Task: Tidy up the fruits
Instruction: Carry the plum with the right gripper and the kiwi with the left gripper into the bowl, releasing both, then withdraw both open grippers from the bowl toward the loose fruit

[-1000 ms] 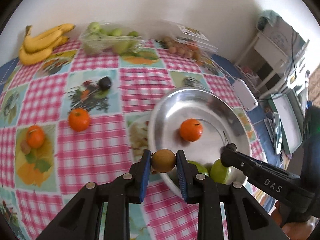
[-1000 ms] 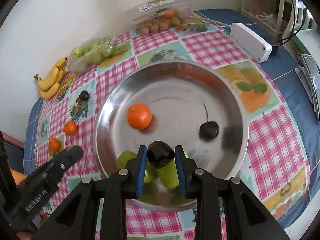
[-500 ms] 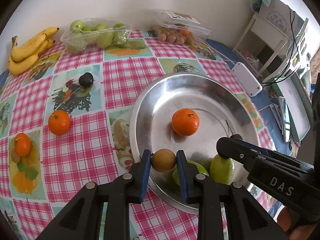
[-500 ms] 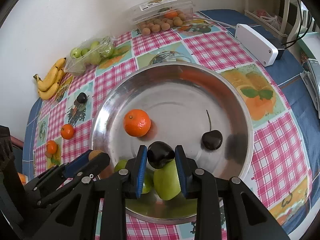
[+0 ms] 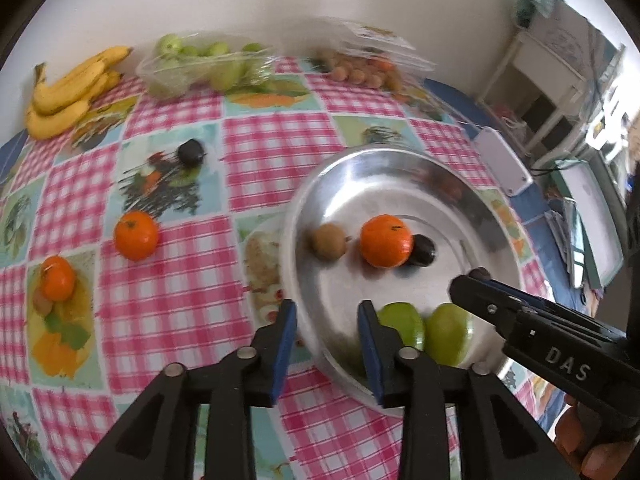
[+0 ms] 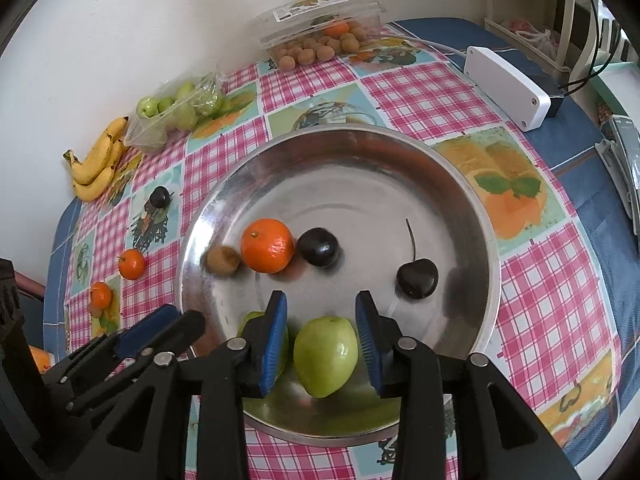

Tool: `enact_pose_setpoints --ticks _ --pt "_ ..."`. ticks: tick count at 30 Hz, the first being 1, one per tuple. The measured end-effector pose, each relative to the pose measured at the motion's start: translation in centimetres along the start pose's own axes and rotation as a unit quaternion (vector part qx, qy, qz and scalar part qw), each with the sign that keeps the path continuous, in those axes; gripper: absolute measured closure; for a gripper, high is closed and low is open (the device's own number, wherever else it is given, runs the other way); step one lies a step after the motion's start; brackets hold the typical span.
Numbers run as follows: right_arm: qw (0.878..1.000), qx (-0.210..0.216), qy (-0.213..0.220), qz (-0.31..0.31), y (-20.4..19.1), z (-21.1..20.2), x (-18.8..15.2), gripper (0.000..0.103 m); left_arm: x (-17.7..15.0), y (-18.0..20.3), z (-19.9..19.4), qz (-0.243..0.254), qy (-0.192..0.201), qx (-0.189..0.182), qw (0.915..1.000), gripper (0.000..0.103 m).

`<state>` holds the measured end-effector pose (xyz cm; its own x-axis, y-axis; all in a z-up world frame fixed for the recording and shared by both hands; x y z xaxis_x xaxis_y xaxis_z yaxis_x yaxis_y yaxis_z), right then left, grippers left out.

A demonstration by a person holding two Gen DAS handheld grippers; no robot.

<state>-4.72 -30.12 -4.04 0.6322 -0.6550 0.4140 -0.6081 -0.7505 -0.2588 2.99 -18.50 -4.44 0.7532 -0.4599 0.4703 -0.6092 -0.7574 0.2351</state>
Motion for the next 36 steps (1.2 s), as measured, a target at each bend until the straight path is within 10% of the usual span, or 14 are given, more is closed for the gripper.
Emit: enact_pose_setpoints --ticks 17,36 --pt "0.997 -0.058 -0.019 -0.041 0.3 0.5 -1.0 0.021 -1.3 -8.3 -1.4 -0.086 -0.008 0.145 0.9857 0.003" --pt "0.995 -0.068 -0.019 -0.072 -0.8 -1.0 -2.2 0.006 -2.0 -9.4 -4.1 -0.090 0.006 0.180 0.9795 0.000"
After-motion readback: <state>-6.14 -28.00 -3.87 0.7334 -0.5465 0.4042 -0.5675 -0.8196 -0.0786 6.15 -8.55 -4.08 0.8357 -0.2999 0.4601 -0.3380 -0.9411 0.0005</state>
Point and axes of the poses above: each gripper's, at about its wrist camera, not at the fingertips, and z roughly the way its jaws point, y to its right, x to its top, the point moved 7 cm from there along z, roughly the way its jaws point, and after that the axes turned 3 degrees about y, right-handed, at the moved point
